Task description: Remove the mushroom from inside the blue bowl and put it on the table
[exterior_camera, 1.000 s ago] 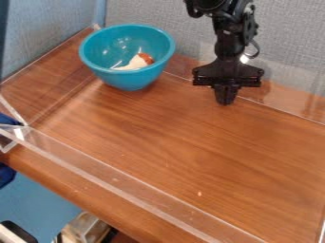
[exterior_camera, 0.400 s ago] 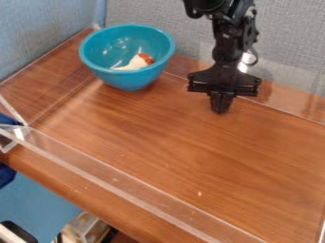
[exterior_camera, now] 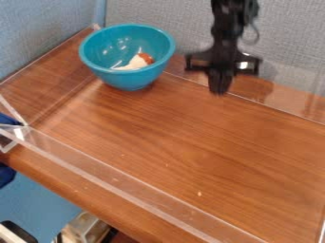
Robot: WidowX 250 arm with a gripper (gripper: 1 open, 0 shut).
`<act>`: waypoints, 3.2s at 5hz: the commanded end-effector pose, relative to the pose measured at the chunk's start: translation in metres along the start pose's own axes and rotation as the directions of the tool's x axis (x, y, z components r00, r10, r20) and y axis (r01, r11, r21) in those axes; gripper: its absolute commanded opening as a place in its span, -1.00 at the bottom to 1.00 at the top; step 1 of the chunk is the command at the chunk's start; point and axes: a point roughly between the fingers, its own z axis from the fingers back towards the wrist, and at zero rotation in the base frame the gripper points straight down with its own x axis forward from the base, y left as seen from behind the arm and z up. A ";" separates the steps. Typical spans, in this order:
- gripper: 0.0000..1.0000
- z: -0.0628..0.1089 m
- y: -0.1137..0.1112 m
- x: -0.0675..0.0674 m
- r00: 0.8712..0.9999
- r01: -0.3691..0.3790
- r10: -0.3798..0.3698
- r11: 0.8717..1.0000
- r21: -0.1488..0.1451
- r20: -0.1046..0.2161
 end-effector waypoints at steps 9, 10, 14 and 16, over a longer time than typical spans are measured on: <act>1.00 0.034 0.109 0.086 0.996 -0.012 -0.004 0.984 0.178 0.088; 1.00 0.028 0.113 0.087 0.997 0.005 -0.020 0.980 0.201 0.071; 1.00 -0.008 0.123 0.079 0.998 0.063 -0.065 0.959 0.276 -0.003; 1.00 -0.030 0.145 0.078 0.993 0.120 -0.113 0.948 0.296 -0.039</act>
